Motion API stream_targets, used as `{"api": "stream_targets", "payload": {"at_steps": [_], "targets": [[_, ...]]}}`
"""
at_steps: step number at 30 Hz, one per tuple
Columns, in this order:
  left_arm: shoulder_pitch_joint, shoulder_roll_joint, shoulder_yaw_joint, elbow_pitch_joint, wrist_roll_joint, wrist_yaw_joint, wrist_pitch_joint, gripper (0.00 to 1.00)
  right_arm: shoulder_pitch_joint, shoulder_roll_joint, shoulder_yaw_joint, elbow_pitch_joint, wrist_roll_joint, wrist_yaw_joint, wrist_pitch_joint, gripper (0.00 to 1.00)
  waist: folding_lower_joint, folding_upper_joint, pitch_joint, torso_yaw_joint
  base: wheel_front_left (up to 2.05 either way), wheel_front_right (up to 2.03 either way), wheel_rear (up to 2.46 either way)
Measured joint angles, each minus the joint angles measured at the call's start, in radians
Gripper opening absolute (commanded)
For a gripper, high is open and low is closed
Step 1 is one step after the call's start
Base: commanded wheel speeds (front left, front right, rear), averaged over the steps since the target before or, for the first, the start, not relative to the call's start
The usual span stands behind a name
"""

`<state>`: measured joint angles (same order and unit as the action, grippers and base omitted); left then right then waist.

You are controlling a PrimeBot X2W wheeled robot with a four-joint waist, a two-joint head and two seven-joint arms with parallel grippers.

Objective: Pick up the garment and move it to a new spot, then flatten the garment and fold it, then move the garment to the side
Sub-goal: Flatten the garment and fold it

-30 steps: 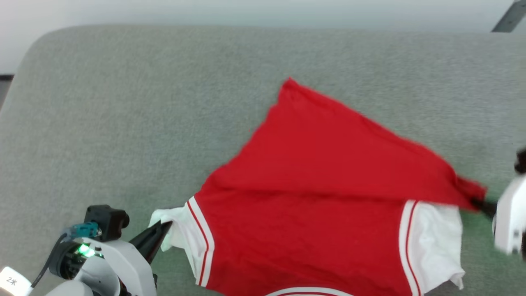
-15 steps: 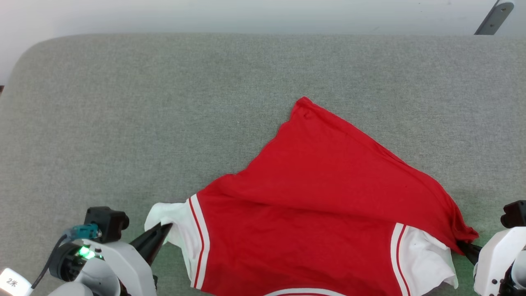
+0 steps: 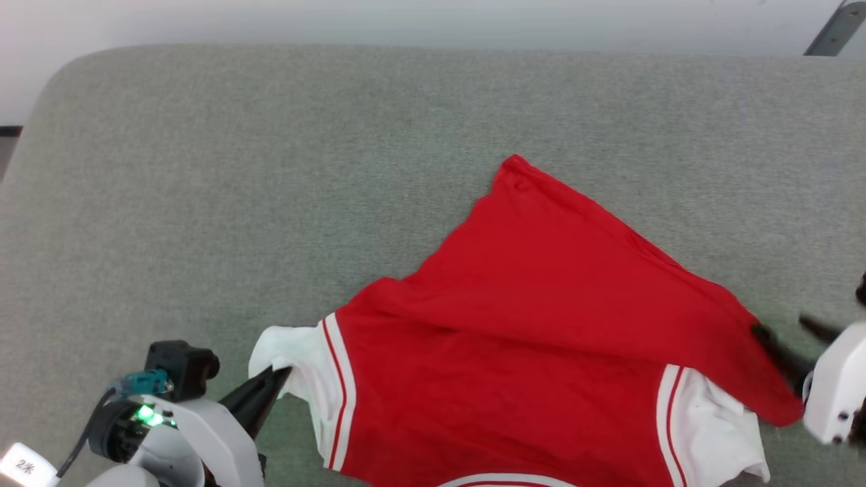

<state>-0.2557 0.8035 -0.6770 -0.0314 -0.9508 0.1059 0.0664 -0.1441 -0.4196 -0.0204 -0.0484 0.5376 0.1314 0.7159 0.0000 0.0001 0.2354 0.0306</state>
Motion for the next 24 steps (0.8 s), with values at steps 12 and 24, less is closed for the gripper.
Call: {"api": "stream_targets", "payload": {"at_steps": [12, 24], "targets": [[-0.051, -0.048, -0.026, 0.009, 0.02, -0.024, 0.0, 0.0, -0.312, 0.006, 0.197, -0.023, -0.095, 0.0, -0.08, 1.0, 0.0, 0.0, 0.036, 0.067, 0.0, 0.0, 0.0], [-0.136, -0.131, -0.063, 0.084, 0.043, -0.081, -0.007, 0.0, -0.744, 0.028, 0.507, 0.496, -0.045, 0.0, -0.203, 1.0, 0.0, 0.0, 0.101, 0.17, 0.0, 0.0, 0.0]]}}
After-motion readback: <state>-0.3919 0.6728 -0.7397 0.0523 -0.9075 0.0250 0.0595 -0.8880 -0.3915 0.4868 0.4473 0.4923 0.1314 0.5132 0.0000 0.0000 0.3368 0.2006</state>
